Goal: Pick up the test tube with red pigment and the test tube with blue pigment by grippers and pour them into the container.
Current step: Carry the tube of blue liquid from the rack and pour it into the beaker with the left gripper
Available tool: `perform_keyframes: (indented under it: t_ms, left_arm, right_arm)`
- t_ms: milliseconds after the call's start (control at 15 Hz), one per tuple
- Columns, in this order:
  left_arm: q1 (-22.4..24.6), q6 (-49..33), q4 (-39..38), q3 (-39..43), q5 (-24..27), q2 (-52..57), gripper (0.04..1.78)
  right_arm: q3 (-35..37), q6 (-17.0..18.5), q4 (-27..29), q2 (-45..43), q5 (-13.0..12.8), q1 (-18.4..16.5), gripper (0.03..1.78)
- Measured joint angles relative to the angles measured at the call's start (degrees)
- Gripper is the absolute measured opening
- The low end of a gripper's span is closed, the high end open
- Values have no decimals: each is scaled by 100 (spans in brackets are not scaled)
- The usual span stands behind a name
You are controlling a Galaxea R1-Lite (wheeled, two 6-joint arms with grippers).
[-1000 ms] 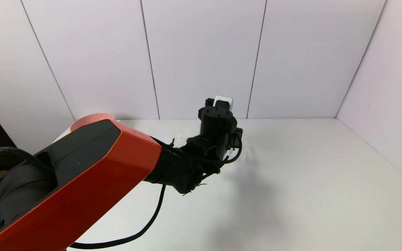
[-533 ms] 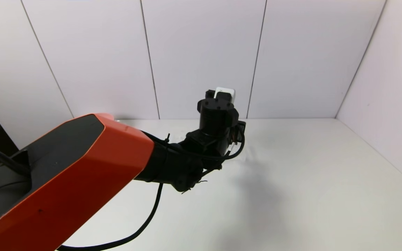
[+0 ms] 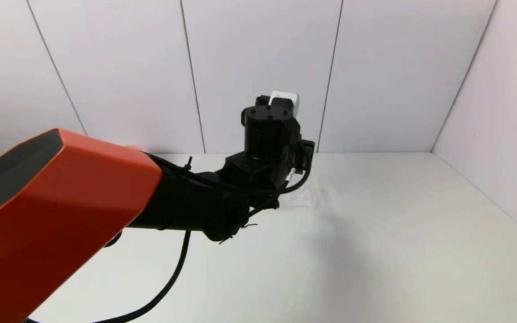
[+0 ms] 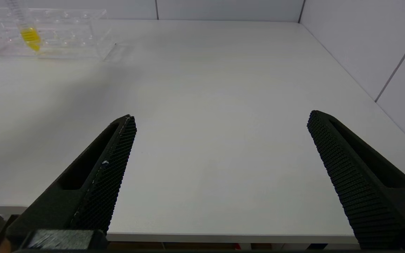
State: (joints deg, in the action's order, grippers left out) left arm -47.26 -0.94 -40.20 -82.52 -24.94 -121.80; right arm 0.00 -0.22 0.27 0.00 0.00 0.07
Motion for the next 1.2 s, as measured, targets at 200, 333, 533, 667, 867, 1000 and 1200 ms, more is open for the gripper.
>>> perform_keyframes:
  t_ms: [200, 333, 533, 667, 867, 1000, 1200]
  left_arm:
    - [-2, 10, 200, 129, 46, 330, 38]
    - [20, 10, 385, 199, 67, 569, 38]
    - [219, 9, 460, 347, 102, 844, 38]
    - [413, 9, 468, 505, 190, 989, 38]
    - [736, 9, 471, 780, 317, 1202, 38]
    - [969, 17, 460, 973, 336, 1340, 38]
    - [1349, 34, 413, 1290, 516, 1537, 38]
  right_arm:
    - [0, 0, 0, 0, 0, 0, 178]
    - [0, 0, 0, 0, 0, 0, 178]
    - [0, -2, 0, 0, 0, 0, 177]
    - [0, -2, 0, 0, 0, 0, 177]
    - [0, -2, 0, 0, 0, -2, 178]
    - [0, -2, 0, 0, 0, -2, 178]
    - [0, -2, 0, 0, 0, 0, 177]
